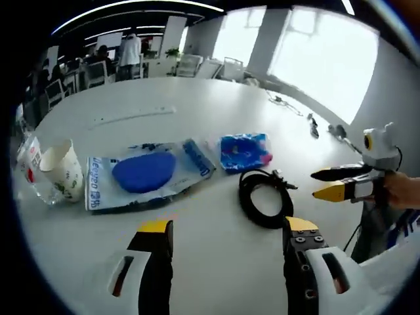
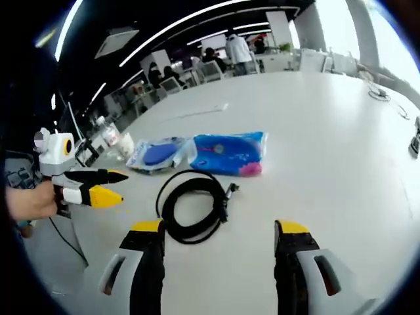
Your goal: Arrange the tabletop items into an orderly group along one side of the table until the central work area is clear of visible clutter.
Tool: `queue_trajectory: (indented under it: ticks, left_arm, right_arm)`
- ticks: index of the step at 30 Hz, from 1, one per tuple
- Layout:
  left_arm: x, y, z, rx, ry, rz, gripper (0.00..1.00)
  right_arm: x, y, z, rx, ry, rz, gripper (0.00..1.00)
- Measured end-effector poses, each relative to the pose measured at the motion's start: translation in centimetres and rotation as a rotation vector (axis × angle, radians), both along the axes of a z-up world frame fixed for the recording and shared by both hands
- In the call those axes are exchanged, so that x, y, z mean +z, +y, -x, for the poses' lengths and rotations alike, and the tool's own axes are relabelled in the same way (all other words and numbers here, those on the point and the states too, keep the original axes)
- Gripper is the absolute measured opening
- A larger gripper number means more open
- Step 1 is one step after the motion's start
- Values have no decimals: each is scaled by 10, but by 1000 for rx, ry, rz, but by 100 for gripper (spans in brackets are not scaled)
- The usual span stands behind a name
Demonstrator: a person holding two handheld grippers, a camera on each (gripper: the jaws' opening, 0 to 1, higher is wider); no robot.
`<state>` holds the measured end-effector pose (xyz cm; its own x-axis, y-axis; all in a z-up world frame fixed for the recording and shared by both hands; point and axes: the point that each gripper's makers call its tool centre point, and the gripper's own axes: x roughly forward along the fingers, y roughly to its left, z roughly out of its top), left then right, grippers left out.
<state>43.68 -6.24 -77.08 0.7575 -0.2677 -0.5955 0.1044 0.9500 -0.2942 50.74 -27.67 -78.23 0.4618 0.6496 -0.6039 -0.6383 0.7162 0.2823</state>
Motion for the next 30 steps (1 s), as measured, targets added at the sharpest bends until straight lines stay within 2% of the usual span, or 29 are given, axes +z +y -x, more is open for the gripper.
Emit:
queue_trajectory:
  ticks: [2, 3, 7, 9, 10, 13, 15, 17, 19, 21, 22, 23, 25, 26, 28, 30]
  left_arm:
    - [6, 24, 28, 35, 2, -8, 86]
    - [7, 32, 35, 60, 9, -12, 90]
    - [33, 101, 102, 164, -6, -68, 95]
    - [47, 127, 124, 211, -17, -101, 96]
    - [59, 140, 138, 218, -42, -127, 96]
    - [78, 160, 160, 215, -67, -174, 96]
    - [93, 172, 174, 231, -101, -188, 96]
    - [105, 179, 181, 255, -162, -165, 96]
    - [107, 176, 192, 236, -151, -140, 96]
    - [107, 172, 202, 184, -140, -155, 96]
    - [107, 170, 211, 153, -110, -167, 96]
    - [111, 170, 213, 149, -125, -174, 96]
    - [119, 167, 215, 134, -155, -166, 96]
    - [120, 166, 216, 125, -151, -151, 96]
    - [118, 168, 215, 136, -145, -134, 96]
    - [117, 170, 214, 147, -134, -116, 96]
  right_arm:
    - [8, -14, 5, -6, -15, -19, 72]
    - [15, -22, 5, -19, -32, -37, 73]
    - [28, -40, 2, -33, -60, -38, 76]
    - [40, -45, 4, -46, -83, -37, 78]
    - [54, -47, 7, -65, -108, -53, 79]
    - [85, -50, 19, -112, -155, -78, 81]
    - [110, -47, 35, -100, -227, -100, 83]
    - [123, -45, 56, -75, -287, -56, 85]
    - [125, -48, 78, -75, -300, 9, 87]
    - [130, -48, 104, -102, -284, 6, 88]
    - [133, -47, 114, -109, -280, 7, 89]
    - [137, -46, 125, -120, -297, 3, 90]
    - [137, -44, 137, -121, -295, 10, 92]
    - [134, -40, 145, -122, -263, 13, 93]
    - [136, -35, 149, -109, -257, 9, 93]
    - [136, -31, 145, -94, -261, 36, 93]
